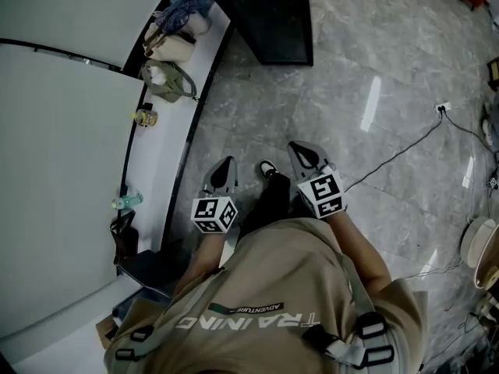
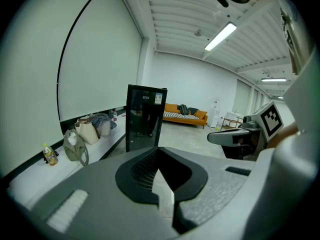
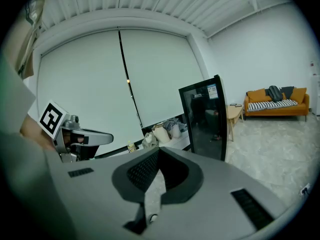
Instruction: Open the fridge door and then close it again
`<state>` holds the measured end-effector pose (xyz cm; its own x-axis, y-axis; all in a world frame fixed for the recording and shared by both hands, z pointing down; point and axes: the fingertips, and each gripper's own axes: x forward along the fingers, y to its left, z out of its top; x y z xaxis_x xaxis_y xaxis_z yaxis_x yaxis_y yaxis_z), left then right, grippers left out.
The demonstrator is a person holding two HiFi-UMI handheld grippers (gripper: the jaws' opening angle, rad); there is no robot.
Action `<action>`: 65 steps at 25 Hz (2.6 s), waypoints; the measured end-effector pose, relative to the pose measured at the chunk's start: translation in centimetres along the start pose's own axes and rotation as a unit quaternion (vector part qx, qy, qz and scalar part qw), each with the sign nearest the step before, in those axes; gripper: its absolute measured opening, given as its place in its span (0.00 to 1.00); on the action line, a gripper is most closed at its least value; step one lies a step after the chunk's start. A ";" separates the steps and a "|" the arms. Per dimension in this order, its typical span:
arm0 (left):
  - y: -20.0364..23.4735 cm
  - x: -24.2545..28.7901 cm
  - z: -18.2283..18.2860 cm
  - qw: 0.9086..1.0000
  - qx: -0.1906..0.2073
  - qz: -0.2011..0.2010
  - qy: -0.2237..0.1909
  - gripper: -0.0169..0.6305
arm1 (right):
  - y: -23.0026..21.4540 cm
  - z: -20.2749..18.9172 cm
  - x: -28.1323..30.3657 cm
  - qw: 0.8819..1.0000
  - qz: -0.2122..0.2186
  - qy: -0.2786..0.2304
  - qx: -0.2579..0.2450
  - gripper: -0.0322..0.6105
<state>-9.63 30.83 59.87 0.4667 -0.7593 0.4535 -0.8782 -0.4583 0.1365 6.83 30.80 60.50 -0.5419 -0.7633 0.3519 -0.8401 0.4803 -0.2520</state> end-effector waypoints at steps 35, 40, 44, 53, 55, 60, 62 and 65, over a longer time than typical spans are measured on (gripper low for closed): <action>19.1 9.7 7.6 0.995 -0.008 -0.087 -0.047 0.03 | 7.5 10.8 20.9 0.990 -0.012 0.030 -0.134 0.04; 19.1 9.4 6.9 0.994 -0.004 -0.094 -0.051 0.03 | 7.1 10.1 20.5 0.990 -0.022 0.053 -0.127 0.04; 19.3 9.5 8.2 0.994 0.005 -0.087 -0.071 0.03 | 6.7 11.1 21.1 0.988 -0.020 0.056 -0.144 0.04; 20.7 11.2 9.1 0.996 -0.015 -0.052 -0.066 0.03 | 5.6 12.1 24.6 0.989 0.008 0.041 -0.145 0.04; 21.0 12.1 9.9 0.997 -0.013 -0.048 -0.061 0.03 | 4.9 12.8 26.2 0.990 0.015 0.036 -0.139 0.04; 21.0 15.0 12.5 0.997 0.002 -0.058 -0.051 0.03 | 2.6 15.7 29.4 0.991 0.030 0.007 -0.131 0.04; 20.6 16.3 13.9 0.997 0.025 -0.059 -0.050 0.03 | 1.0 16.6 30.1 0.992 0.027 -0.002 -0.123 0.04; 21.1 17.9 16.5 0.996 0.048 -0.055 -0.054 0.03 | -1.7 17.9 31.1 0.994 0.004 -0.021 -0.104 0.04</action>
<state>-18.11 -0.02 56.35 0.5725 -0.7446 0.3431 -0.8095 -0.5797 0.0928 -8.15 -1.50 55.70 -0.5513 -0.7737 0.3123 -0.8244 0.5627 -0.0611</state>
